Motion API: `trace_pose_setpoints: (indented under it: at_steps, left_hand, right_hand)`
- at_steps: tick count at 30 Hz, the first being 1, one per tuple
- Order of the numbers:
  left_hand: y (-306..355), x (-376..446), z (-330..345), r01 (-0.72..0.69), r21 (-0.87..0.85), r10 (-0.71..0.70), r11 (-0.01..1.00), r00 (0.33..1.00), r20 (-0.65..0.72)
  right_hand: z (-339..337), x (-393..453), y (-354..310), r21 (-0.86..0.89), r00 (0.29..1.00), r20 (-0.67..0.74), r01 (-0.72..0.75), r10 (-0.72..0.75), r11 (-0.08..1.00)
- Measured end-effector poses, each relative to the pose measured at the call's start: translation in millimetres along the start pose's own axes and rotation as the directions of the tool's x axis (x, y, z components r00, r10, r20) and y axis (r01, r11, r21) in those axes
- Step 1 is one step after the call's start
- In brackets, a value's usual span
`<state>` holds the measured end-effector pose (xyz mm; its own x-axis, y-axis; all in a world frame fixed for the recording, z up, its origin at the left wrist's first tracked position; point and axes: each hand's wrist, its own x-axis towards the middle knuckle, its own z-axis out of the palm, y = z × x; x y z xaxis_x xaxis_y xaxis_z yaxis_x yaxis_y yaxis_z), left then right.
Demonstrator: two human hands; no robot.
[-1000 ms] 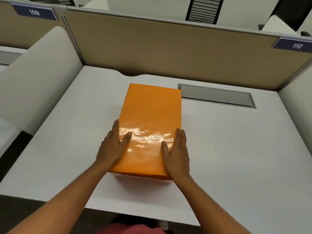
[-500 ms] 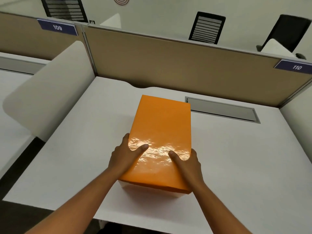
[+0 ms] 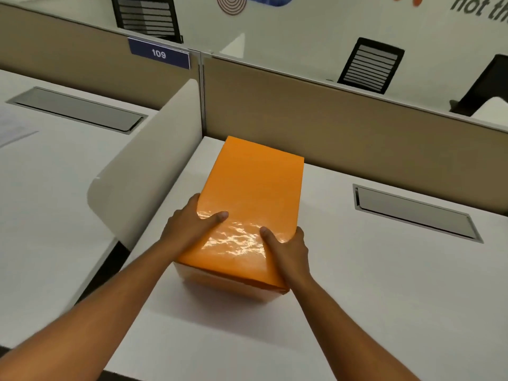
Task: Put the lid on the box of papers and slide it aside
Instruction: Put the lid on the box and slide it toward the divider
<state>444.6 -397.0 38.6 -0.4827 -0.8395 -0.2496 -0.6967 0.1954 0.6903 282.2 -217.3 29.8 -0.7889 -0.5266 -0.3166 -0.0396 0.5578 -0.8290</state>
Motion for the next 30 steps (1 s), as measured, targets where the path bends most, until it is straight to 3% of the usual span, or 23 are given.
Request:
trace_pose_setpoints:
  at_steps: [8,11,13,14,17,30]
  left_hand:
    - [-44.3,48.2,-21.6,0.033,-0.052,-0.030,0.998,0.998,0.061]
    - [-42.4,49.6,-16.3,0.023,0.111,-0.024,0.994,1.000,0.013]
    - [-37.5,43.2,-7.2,-0.124,0.334,0.168,0.934,0.980,-0.106]
    - [-34.5,40.3,-2.0,-0.226,0.417,0.298,0.880,0.948,-0.116]
    - [-32.7,38.1,11.9,-0.410,0.494,0.456,0.767,0.889,0.031]
    - [-33.6,139.7,-14.2,-0.387,0.577,0.433,0.720,0.899,0.063]
  right_hand:
    - [48.5,24.8,-18.7,-0.026,0.999,0.025,-0.019,0.020,0.999]
    - [53.4,24.1,-19.3,-0.204,0.998,-0.033,0.041,-0.049,0.978]
    - [57.2,20.0,-18.2,-0.455,0.956,-0.060,0.230,-0.287,0.860]
    - [60.0,18.4,-18.6,-0.547,0.922,-0.007,0.320,-0.386,0.774]
    - [71.1,18.8,-19.9,-0.693,0.893,0.176,0.412,-0.414,0.592]
    - [118.2,97.7,-67.8,-0.721,0.894,0.180,0.404,-0.411,0.563]
